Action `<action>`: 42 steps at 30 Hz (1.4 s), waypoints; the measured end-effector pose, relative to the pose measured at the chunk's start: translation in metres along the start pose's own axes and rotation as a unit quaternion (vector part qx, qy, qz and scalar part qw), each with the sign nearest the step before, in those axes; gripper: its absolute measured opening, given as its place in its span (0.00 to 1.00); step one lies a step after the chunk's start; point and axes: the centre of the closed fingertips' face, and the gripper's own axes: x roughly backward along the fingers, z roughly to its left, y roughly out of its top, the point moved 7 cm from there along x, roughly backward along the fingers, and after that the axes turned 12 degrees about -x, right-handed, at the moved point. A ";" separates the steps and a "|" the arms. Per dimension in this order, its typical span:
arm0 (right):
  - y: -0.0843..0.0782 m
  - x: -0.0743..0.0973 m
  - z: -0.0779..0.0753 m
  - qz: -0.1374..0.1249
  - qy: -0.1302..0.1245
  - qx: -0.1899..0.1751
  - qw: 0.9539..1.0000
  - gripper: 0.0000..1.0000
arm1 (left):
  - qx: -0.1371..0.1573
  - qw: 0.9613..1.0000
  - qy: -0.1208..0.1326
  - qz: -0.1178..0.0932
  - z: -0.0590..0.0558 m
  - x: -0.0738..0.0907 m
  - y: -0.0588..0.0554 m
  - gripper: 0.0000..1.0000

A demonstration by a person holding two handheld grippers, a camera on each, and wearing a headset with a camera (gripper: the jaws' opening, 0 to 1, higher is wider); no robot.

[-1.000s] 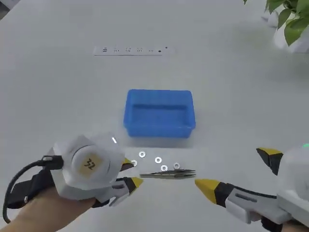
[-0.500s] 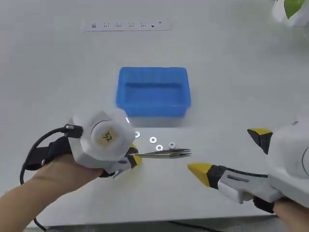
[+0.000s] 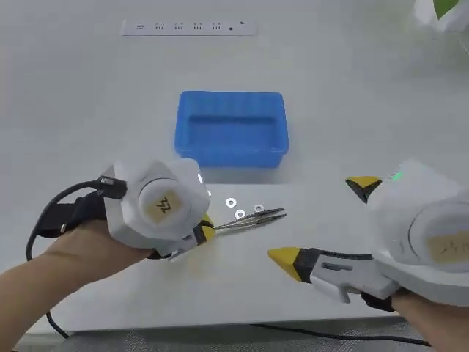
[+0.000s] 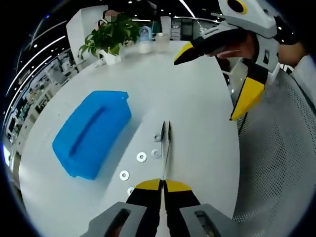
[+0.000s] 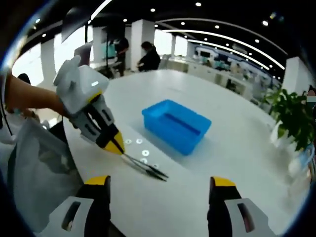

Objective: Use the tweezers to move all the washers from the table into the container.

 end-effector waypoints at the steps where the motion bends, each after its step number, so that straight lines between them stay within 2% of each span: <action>1: 0.001 -0.003 0.003 0.003 0.007 0.006 1.000 0.80 | -0.002 1.000 0.002 -0.001 -0.001 0.004 0.004 0.00; 4: 0.003 -0.008 0.008 0.011 0.026 0.014 0.999 0.77 | -0.005 1.000 0.005 -0.016 0.000 0.016 0.015 0.00; 7: 0.008 -0.009 0.011 0.008 0.028 0.021 0.999 0.76 | -0.003 1.000 0.012 -0.025 0.001 0.026 0.023 0.00; 9: 0.008 -0.010 0.012 0.008 0.027 0.028 0.999 0.76 | 0.008 0.999 0.014 -0.033 0.003 0.035 0.029 0.00; 12: 0.007 -0.011 0.012 0.009 0.027 0.031 0.999 0.76 | 0.048 0.997 0.009 -0.067 0.003 0.046 0.040 0.00; 14: 0.006 -0.011 0.011 0.008 0.029 0.026 0.999 0.76 | 0.058 0.995 0.016 -0.083 0.005 0.053 0.047 0.00; 16: 0.005 -0.009 0.010 0.009 0.028 0.020 0.999 0.76 | 0.065 0.993 0.024 -0.093 0.006 0.059 0.053 0.00; 19: 0.005 -0.007 0.007 0.006 0.025 0.014 1.000 0.76 | 0.066 0.993 0.032 -0.095 0.008 0.066 0.057 0.00; 24: 0.004 -0.007 0.004 0.005 0.019 0.013 1.000 0.76 | 0.060 0.993 0.055 -0.085 0.016 0.079 0.052 0.00; 28: 0.004 -0.007 0.003 0.005 0.015 0.016 1.000 0.76 | 0.063 0.993 0.070 -0.068 0.022 0.085 0.041 0.00; 32: 0.004 -0.008 0.003 0.005 0.016 0.014 1.000 0.76 | 0.059 0.994 0.080 -0.049 0.024 0.086 0.032 0.00; 35: 0.004 -0.009 0.003 0.006 0.017 0.014 1.000 0.76 | 0.062 0.994 0.082 -0.045 0.026 0.086 0.029 0.00; 39: 0.003 -0.009 0.003 0.009 0.017 0.015 1.000 0.76 | 0.053 0.994 0.087 -0.036 0.029 0.082 0.025 0.00; 42: 0.002 -0.010 0.004 0.009 0.018 0.014 1.000 0.76 | 0.058 0.994 0.084 -0.041 0.029 0.081 0.026 0.00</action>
